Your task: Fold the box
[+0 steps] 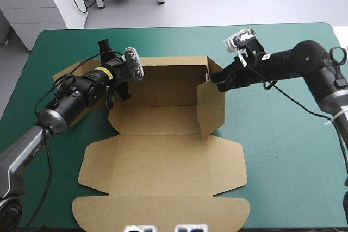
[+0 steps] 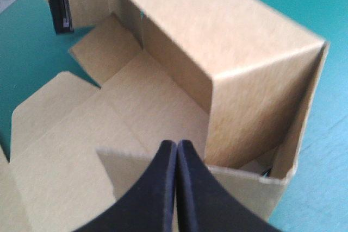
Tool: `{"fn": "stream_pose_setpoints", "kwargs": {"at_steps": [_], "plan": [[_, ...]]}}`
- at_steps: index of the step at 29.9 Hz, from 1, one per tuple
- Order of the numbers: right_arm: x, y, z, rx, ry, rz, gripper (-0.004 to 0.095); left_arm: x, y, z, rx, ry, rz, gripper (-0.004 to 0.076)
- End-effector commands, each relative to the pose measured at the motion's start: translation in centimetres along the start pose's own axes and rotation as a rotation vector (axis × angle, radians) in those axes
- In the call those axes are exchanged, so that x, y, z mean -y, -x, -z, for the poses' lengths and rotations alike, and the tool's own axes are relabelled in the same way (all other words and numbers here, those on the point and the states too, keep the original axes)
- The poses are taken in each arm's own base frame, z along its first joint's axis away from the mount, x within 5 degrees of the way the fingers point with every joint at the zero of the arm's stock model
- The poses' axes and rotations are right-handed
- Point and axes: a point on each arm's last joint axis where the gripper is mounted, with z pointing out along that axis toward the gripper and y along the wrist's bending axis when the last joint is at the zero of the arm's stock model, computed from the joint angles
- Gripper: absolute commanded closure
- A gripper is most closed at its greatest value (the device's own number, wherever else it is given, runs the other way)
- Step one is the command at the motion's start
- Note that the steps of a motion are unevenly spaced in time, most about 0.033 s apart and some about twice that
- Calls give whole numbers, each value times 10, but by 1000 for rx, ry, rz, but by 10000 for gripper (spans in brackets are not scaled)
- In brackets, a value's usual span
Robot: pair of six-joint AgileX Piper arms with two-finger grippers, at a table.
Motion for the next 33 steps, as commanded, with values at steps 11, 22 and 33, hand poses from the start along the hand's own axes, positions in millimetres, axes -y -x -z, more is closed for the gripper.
{"fn": "stream_pose_setpoints", "kwargs": {"at_steps": [11,22,33], "plan": [[10,65,75,351,-520,-66,922,-12,8,14,33,33,117,732],[66,49,-2,173,-487,-257,922,-11,7,14,24,20,121,732],[72,27,-40,-38,-311,-327,922,-9,6,14,8,-1,116,732]]}}
